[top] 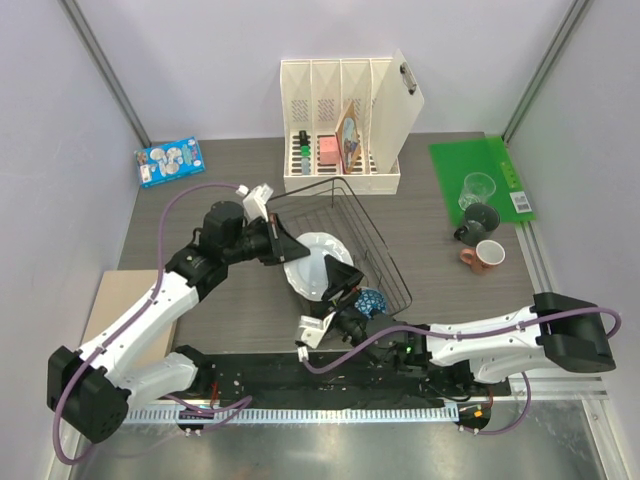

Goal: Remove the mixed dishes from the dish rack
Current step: Place the plate at the center of the board.

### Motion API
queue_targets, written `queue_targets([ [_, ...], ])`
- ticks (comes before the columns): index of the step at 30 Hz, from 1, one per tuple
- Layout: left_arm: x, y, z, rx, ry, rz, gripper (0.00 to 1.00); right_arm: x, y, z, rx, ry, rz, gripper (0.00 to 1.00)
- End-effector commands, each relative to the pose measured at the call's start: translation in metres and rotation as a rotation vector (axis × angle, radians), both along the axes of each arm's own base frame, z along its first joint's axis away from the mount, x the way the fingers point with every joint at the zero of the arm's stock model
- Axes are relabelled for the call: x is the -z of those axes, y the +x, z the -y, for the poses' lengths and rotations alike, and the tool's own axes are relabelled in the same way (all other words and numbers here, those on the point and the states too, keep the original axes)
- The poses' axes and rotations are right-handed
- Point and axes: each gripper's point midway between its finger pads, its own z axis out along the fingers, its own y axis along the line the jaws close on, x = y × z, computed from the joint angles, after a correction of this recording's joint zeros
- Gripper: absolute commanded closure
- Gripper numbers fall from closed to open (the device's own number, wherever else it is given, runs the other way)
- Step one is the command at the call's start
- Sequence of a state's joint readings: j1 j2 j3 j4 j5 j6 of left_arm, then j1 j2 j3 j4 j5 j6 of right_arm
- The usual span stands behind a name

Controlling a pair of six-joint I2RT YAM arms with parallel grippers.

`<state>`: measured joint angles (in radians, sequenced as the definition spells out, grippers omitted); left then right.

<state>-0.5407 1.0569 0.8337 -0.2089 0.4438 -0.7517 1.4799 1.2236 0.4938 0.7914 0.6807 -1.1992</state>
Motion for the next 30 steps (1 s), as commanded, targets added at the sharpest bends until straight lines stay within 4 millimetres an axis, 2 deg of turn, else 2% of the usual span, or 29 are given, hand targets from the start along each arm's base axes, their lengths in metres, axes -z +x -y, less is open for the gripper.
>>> queue_targets([
  [1,-0.048,0.013,-0.009,-0.036,-0.049,0.120,1.00,-0.061,0.005,0.012,0.074,0.344,-0.098,0.00],
  [4,-0.062,0.023,-0.020,-0.091,-0.076,0.136,1.00,-0.076,0.002,0.014,0.053,0.459,-0.195,0.00],
  [6,-0.071,0.034,-0.033,-0.149,-0.094,0.154,1.00,-0.097,0.002,0.025,0.050,0.571,-0.242,0.00],
  [8,-0.084,0.041,-0.044,-0.204,-0.123,0.168,1.00,-0.121,0.003,0.042,0.063,0.738,-0.320,0.00],
  [10,-0.097,0.053,-0.062,-0.293,-0.137,0.192,1.00,-0.137,0.003,0.054,0.075,0.826,-0.370,0.00],
  [11,-0.102,0.057,-0.068,-0.327,-0.156,0.193,1.00,-0.147,0.003,0.068,0.084,0.936,-0.423,0.00],
  [13,-0.110,0.071,-0.092,-0.446,-0.157,0.214,1.00,-0.156,0.003,0.084,0.083,1.050,-0.464,0.00],
  [14,-0.104,0.075,-0.101,-0.490,-0.134,0.188,1.00,-0.157,0.003,0.091,0.084,1.111,-0.495,0.00],
  [15,-0.109,0.080,-0.109,-0.524,-0.111,0.201,1.00,-0.164,0.004,0.106,0.086,1.180,-0.510,0.00],
  [16,-0.105,0.092,-0.129,-0.617,-0.066,0.201,1.00,-0.163,0.006,0.114,0.104,1.223,-0.519,0.00],
  [17,-0.086,0.098,-0.140,-0.660,-0.002,0.135,1.00,-0.161,0.008,0.122,0.134,1.255,-0.532,0.00],
  [18,-0.091,0.103,-0.150,-0.691,0.018,0.143,1.00,-0.162,0.009,0.128,0.142,1.296,-0.552,0.00],
  [19,-0.086,0.111,-0.168,-0.763,0.046,0.131,1.00,-0.159,0.011,0.131,0.166,1.287,-0.559,0.00],
  [22,-0.069,0.129,-0.190,-0.857,0.060,0.052,1.00,-0.151,0.011,0.131,0.172,1.303,-0.603,0.00],
  [23,-0.064,0.135,-0.207,-0.909,0.050,0.023,1.00,-0.147,0.011,0.131,0.174,1.304,-0.610,0.00],
  [24,-0.053,0.144,-0.212,-0.942,0.021,-0.025,1.00,-0.146,0.011,0.129,0.167,1.332,-0.635,0.00],
  [25,-0.056,0.153,-0.228,-0.994,-0.012,-0.008,1.00,-0.141,0.010,0.128,0.167,1.325,-0.646,0.00],
  [26,-0.046,0.158,-0.250,-1.061,-0.031,-0.027,1.00,-0.139,0.010,0.127,0.161,1.328,-0.658,0.00],
  [27,-0.041,0.164,-0.257,-1.089,-0.065,-0.037,1.00,-0.138,0.009,0.125,0.154,1.334,-0.675,0.00],
  [28,-0.050,0.175,-0.266,-1.117,-0.115,0.016,1.00,-0.134,0.007,0.120,0.136,1.322,-0.705,0.00],
  [30,-0.041,0.183,-0.279,-1.152,-0.125,0.025,1.00,-0.130,0.005,0.114,0.116,1.306,-0.732,0.00],
])
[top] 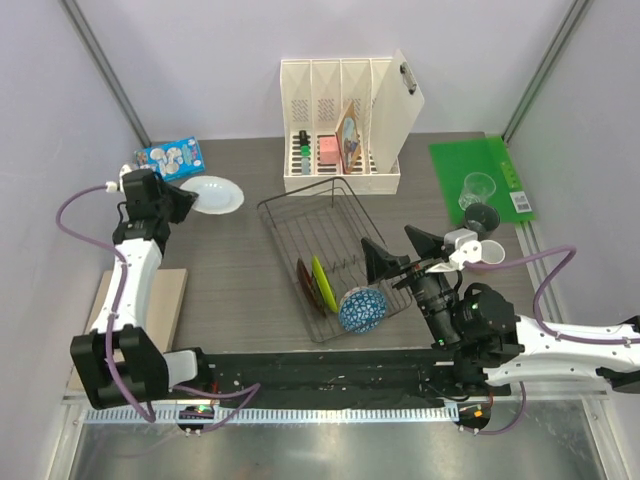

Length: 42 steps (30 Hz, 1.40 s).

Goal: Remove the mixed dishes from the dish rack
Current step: Place the plate at the center of the board.

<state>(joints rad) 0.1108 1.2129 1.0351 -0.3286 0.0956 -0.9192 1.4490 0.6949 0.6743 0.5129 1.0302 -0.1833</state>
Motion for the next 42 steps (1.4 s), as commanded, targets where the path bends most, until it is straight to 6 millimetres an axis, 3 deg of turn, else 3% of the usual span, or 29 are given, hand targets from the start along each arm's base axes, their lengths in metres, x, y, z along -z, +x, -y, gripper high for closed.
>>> queue_targets([
  [1,-0.025,0.042,-0.031,-0.111,-0.058,0.192,1.00,0.011,-0.007,-0.016,-0.100,0.065,-0.067,0.00],
  [3,-0.017,0.055,-0.032,-0.087,-0.061,0.170,1.00,0.017,-0.008,-0.022,-0.123,0.044,-0.077,0.00],
  [4,0.006,0.064,-0.032,-0.072,-0.073,0.106,1.00,0.020,-0.010,-0.026,-0.140,0.028,-0.079,0.00],
  [7,0.029,0.082,-0.028,-0.036,-0.103,0.057,1.00,0.026,-0.010,-0.030,-0.149,0.019,-0.085,0.00],
  [14,0.086,0.098,-0.039,-0.048,-0.055,-0.073,1.00,0.031,-0.007,-0.030,-0.150,0.008,-0.085,0.00],
  [26,0.144,0.116,-0.055,-0.037,0.015,-0.223,1.00,0.041,0.002,-0.039,-0.162,-0.035,-0.099,0.00],
  [29,0.162,0.113,-0.058,-0.043,0.020,-0.289,0.92,0.048,0.010,-0.041,-0.158,-0.043,-0.119,0.00],
  [36,0.184,0.097,-0.056,-0.035,0.003,-0.351,0.57,0.062,0.024,-0.041,-0.156,-0.038,-0.159,0.00],
  [42,0.186,0.072,-0.052,-0.041,-0.014,-0.393,0.47,0.067,0.028,-0.042,-0.151,-0.041,-0.170,0.00],
])
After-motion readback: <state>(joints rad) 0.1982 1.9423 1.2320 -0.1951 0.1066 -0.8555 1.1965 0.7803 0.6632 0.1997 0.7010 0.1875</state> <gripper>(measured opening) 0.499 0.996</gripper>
